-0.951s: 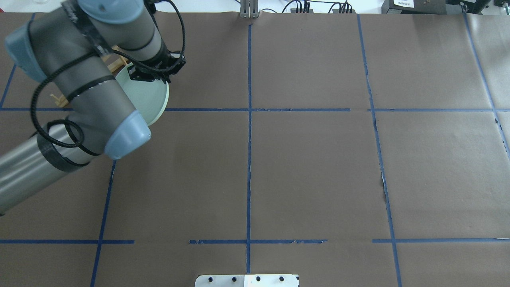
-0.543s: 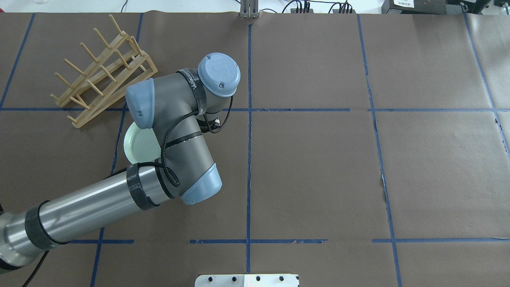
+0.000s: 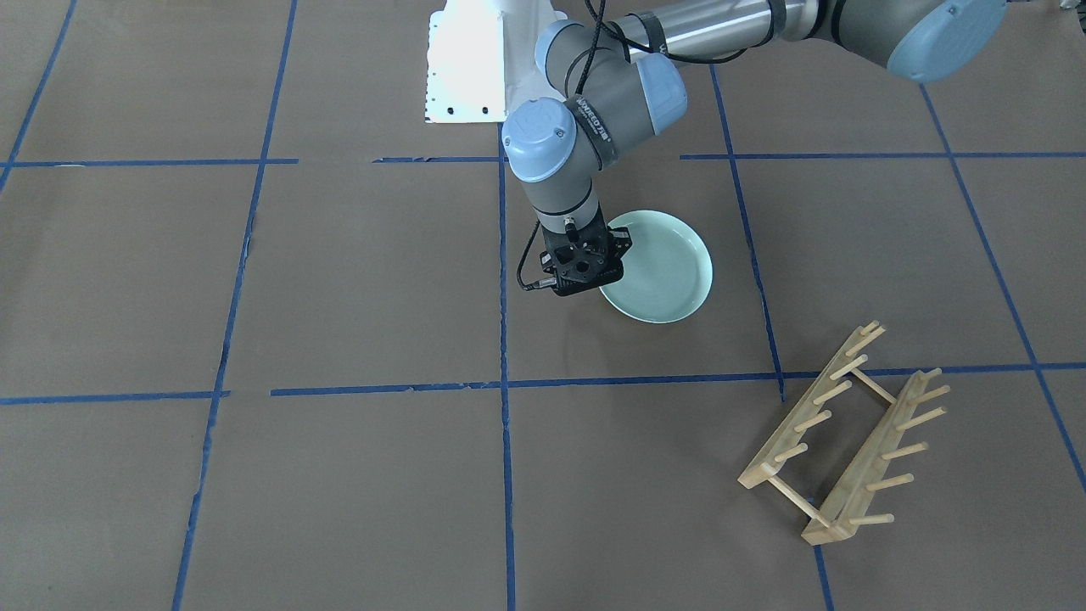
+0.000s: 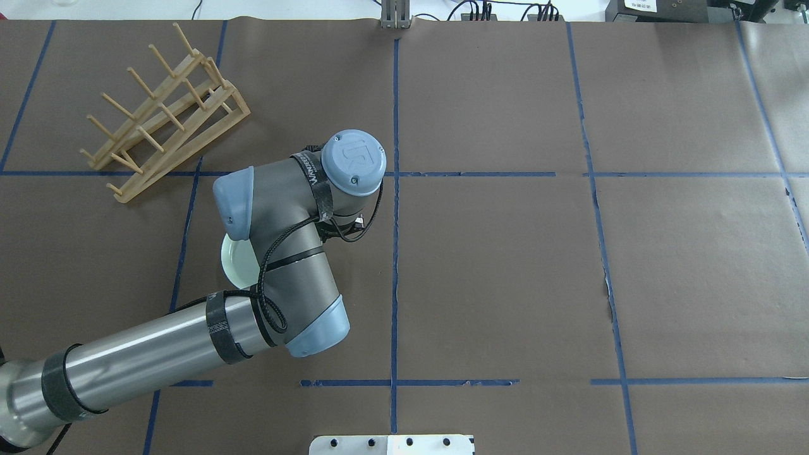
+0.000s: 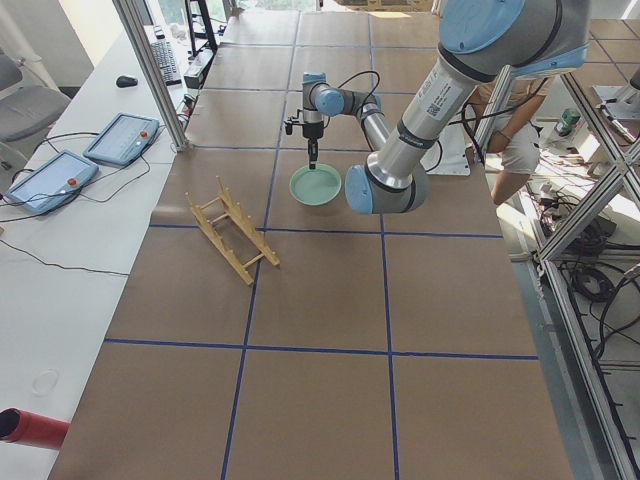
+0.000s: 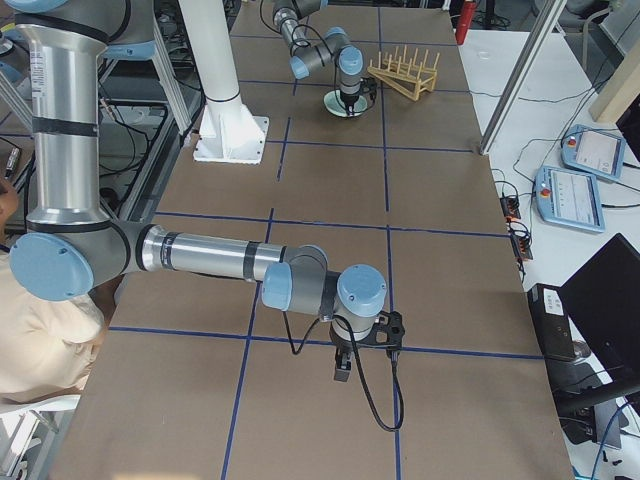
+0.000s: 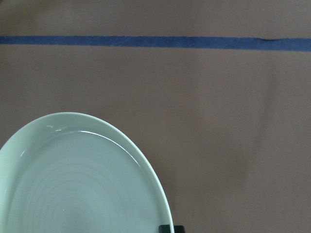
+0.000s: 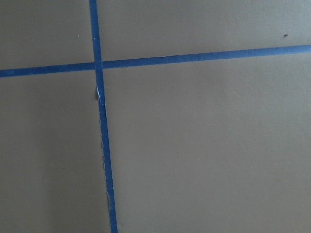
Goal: Place plate on table
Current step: 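Carry the plate toward the robot and lower it flat onto the table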
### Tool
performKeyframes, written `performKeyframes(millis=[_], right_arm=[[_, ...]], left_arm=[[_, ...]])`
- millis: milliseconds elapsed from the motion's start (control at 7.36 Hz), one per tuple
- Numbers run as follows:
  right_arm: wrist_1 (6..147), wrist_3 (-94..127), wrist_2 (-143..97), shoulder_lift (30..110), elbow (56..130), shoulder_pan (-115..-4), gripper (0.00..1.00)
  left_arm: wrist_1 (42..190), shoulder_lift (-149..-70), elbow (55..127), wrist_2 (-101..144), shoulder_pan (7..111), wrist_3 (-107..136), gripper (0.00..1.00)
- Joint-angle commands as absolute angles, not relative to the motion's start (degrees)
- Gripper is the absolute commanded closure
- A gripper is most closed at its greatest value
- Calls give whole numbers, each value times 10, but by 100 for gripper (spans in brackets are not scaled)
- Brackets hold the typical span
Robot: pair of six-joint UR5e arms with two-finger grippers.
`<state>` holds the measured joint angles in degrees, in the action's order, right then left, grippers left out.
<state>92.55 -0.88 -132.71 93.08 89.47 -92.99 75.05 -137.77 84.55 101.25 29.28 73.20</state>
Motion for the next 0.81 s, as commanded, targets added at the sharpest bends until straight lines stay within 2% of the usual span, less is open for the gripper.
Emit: performKeyframes(millis=[0,136,272,407,679], right_arm=[[925,-9,-1327,931,895,-930,0],[925,-9,-1327,931,895,-930,0],[925,-9,-1327,931,895,-930,0],[925,-9,-1327,931,895,-930,0],[925,-9,-1327,931,895,-930,0]], left_arm=[[772,-1370,845,1012,283,768,72],[773,-1369,847,1012,283,767,25],[775,-1369,854,1012,283,766,0],[786,-1364,884,1012,290,764,0],[785,-1324,1000,1051,388,627,0]])
